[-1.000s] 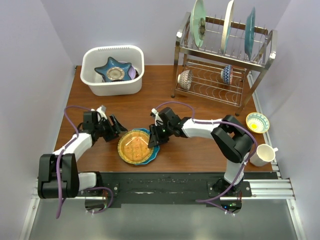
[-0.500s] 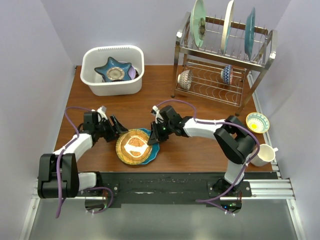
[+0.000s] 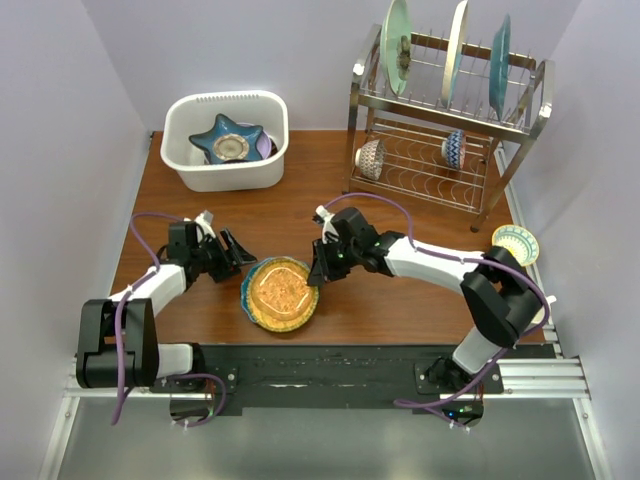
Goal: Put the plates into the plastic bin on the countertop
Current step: Pick up the plate at the center of the board, then place the plate at the center of the board.
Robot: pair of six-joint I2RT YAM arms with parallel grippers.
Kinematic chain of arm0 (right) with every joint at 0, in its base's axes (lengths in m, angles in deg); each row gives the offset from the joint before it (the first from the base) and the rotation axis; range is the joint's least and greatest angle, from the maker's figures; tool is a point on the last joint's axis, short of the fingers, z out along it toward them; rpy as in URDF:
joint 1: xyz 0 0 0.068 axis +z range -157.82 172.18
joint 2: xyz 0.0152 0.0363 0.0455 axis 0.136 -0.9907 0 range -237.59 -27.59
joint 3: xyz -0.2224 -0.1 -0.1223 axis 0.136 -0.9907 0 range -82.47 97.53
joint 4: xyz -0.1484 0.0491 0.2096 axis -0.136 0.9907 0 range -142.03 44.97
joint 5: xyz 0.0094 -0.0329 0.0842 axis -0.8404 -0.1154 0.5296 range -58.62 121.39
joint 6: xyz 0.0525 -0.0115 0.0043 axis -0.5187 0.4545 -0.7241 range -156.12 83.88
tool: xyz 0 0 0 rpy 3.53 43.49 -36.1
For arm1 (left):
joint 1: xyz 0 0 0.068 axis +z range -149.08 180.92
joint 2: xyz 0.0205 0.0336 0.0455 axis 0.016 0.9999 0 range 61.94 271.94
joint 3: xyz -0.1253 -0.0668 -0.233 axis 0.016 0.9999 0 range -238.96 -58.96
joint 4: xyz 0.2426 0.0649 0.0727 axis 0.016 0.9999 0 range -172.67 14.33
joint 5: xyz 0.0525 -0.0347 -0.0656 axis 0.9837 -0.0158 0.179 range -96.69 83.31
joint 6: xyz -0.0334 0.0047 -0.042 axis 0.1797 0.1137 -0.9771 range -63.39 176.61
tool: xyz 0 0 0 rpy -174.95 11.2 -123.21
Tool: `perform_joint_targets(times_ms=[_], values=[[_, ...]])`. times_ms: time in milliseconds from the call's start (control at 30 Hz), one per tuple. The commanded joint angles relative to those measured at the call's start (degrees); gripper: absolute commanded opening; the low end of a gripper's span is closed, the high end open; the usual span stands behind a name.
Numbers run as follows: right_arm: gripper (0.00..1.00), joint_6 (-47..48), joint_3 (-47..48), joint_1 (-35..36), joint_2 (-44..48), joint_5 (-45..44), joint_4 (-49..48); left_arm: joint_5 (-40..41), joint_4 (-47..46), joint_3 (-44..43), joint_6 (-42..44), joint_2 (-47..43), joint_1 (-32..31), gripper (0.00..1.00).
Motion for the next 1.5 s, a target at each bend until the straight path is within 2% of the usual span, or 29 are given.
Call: perform_joint_targets(times_ms=[0,400,600,633,700,1067,1200,1400,1467], values=[[0.06,2.8,-0.3,-1.9,3.3,-1.8,2.5,-1.8,-3.0,-0.5,0.2,0.4,-0.2,0.66],[0.06,6.3,-2.4,-11.3,7.0,-1.3,6.7,-4.5,-3.0,0.9,2.1,2.2,-0.2,0.58],[0.06,8.0,-2.7,-15.0,8.4,-1.6,8.5,-6.0,-2.6,1.2,3.6,3.7,-0.3,0.47],[0.06,8.2,-2.6,-15.4,8.3,-1.9,8.7,-6.4,-2.6,1.3,3.7,4.0,-0.2,0.42],[0.07,8.4,-2.7,-16.4,8.1,-2.1,9.1,-6.8,-2.8,1.4,3.8,4.4,-0.2,0.38],[0.07,9.8,-4.6,-23.5,8.7,-2.2,10.2,-9.2,-3.1,1.6,3.9,8.0,-1.3,0.33],[0.06,9.1,-5.1,-24.1,9.3,0.1,8.7,-9.0,-4.9,1.3,3.8,9.8,-4.1,0.23],[0.07,8.3,-4.8,-24.1,10.3,2.4,7.2,-6.9,-4.1,-1.8,4.3,14.2,-9.7,0.28],[0.07,8.7,-4.3,-24.4,10.6,2.0,8.1,-5.5,-4.1,-3.1,4.3,15.0,-12.0,0.26]])
